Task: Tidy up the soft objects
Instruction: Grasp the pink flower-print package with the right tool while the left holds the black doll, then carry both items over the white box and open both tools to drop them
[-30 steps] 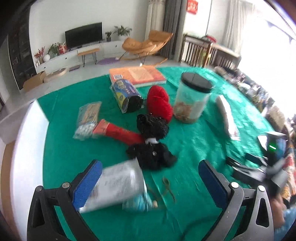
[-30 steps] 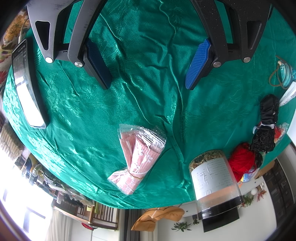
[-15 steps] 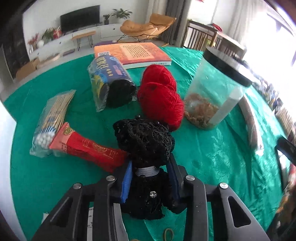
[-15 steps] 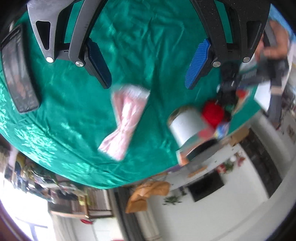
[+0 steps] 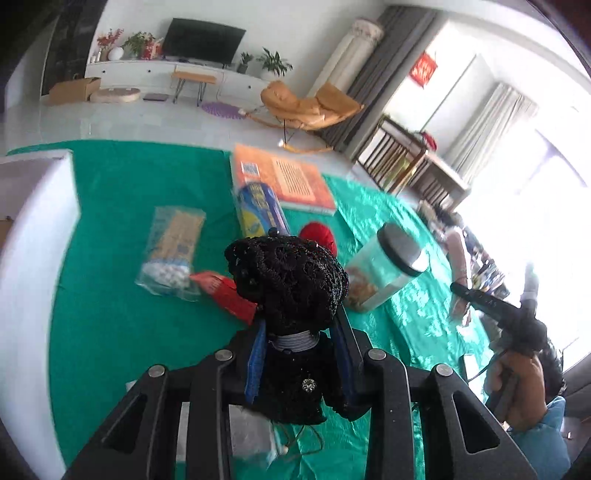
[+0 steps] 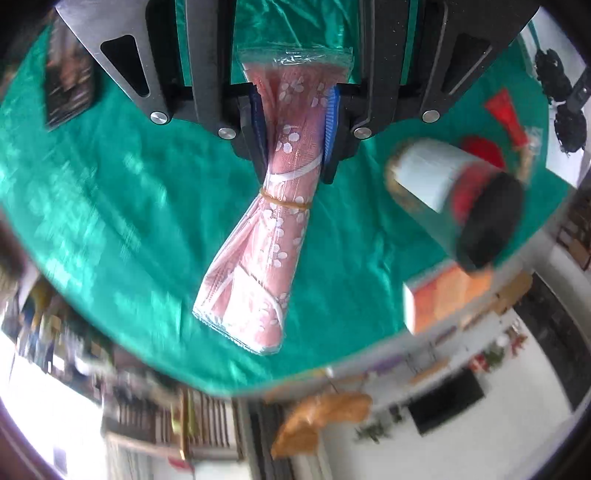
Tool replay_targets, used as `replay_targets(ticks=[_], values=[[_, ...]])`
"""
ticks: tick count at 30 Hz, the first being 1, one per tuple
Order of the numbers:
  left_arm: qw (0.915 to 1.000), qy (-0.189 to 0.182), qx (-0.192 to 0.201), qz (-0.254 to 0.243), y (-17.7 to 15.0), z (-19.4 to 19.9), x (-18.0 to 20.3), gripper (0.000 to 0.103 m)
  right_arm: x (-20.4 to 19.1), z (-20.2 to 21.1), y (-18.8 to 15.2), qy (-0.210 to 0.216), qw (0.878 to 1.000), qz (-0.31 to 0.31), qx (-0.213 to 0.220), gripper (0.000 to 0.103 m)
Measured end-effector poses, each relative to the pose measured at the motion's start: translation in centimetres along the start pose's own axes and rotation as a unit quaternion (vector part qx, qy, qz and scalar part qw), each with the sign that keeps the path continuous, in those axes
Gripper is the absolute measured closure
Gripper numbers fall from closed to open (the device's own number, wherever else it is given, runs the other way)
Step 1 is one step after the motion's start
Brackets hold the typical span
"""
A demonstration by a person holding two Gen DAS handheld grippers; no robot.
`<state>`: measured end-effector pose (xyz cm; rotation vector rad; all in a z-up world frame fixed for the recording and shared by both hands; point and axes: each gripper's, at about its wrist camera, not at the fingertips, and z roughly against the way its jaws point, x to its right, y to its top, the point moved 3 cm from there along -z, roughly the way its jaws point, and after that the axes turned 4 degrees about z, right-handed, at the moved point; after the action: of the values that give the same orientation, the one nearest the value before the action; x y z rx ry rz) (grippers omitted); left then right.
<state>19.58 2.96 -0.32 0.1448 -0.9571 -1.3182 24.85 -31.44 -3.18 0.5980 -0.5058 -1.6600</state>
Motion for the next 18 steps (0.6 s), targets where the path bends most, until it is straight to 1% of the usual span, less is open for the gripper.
replay_targets(ticks=[2,4,7,9,10,11,13,15,16,17,18], values=[[0.9998,-0.001,0.02,0.006,0.3,3.3,-1.1,0.07,-2.6,3.5,1.3,0.013,0.999,0.038,0.036,0.075],[0.9992,0.004,0.039,0.011,0.5,6.4,-2.5,0.07,-6.5,6.9,1.9,0.041,0.994,0.083,0.057,0.075],[0.9971,0.025,0.068,0.023,0.5,11.3,-5.5,0.07,-13.3,10.8,1.1,0.102,0.983,0.137,0.068,0.075],[0.995,0.045,0.084,0.031,0.2,14.7,-7.8,0.07,-18.7,13.3,-0.9,0.16,0.97,0.169,0.068,0.075],[0.993,0.063,0.094,0.034,0.0,16.7,-9.2,0.07,-21.7,14.4,-2.1,0.195,0.962,0.182,0.063,0.075],[0.9913,0.078,0.1,0.036,-0.3,18.2,-10.3,0.07,-23.8,15.2,-3.2,0.219,0.955,0.191,0.058,0.075],[0.9862,0.115,0.111,0.042,-1.0,21.1,-12.9,0.07,-29.3,17.2,-5.8,0.279,0.934,0.217,0.044,0.075],[0.9781,0.163,0.118,0.052,-2.1,23.9,-15.6,0.07,-34.9,19.1,-8.9,0.337,0.908,0.248,0.026,0.075],[0.9724,0.193,0.118,0.056,-2.8,25.0,-17.2,0.07,-36.9,19.9,-10.3,0.359,0.897,0.259,0.018,0.074],[0.9673,0.218,0.116,0.059,-3.4,25.6,-18.4,0.07,-39.5,20.6,-12.0,0.385,0.882,0.272,0.006,0.074],[0.96,0.249,0.112,0.062,-4.0,25.9,-19.5,0.068,-41.4,20.9,-13.3,0.403,0.871,0.279,-0.007,0.07]])
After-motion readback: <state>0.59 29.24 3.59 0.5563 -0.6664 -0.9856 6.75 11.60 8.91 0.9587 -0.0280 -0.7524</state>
